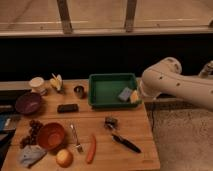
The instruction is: Place brush in red bowl
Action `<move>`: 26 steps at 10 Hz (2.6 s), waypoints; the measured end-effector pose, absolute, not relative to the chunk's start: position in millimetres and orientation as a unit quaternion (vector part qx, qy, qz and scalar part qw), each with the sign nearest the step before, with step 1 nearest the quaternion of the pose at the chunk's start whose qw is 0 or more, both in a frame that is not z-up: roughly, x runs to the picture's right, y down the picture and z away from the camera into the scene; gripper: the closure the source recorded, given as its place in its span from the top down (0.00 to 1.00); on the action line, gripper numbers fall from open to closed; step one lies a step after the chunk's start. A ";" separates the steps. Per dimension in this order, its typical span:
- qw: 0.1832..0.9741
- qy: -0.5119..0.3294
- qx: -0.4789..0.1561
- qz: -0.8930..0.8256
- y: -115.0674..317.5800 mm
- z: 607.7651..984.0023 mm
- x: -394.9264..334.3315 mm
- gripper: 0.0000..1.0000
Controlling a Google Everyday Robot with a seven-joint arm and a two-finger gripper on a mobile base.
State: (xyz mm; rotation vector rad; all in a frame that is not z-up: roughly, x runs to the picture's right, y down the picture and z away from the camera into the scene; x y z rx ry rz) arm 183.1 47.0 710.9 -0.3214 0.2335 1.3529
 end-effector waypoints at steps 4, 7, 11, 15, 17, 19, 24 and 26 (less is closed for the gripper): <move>0.762 0.107 -0.148 0.622 47.1 710.9 183.0 0.62; 0.762 0.107 -0.148 0.622 47.0 710.8 183.1 0.62; 0.762 0.107 -0.148 0.622 47.0 710.8 183.0 0.62; 0.766 0.124 -0.161 0.610 47.0 718.2 180.1 0.62; 0.780 0.125 -0.177 0.587 45.2 727.5 154.4 0.62; 0.804 0.120 -0.203 0.546 48.5 738.3 102.6 0.62; 0.822 0.114 -0.235 0.506 63.7 745.0 53.9 0.62; 0.820 0.114 -0.239 0.507 65.3 745.0 51.3 0.62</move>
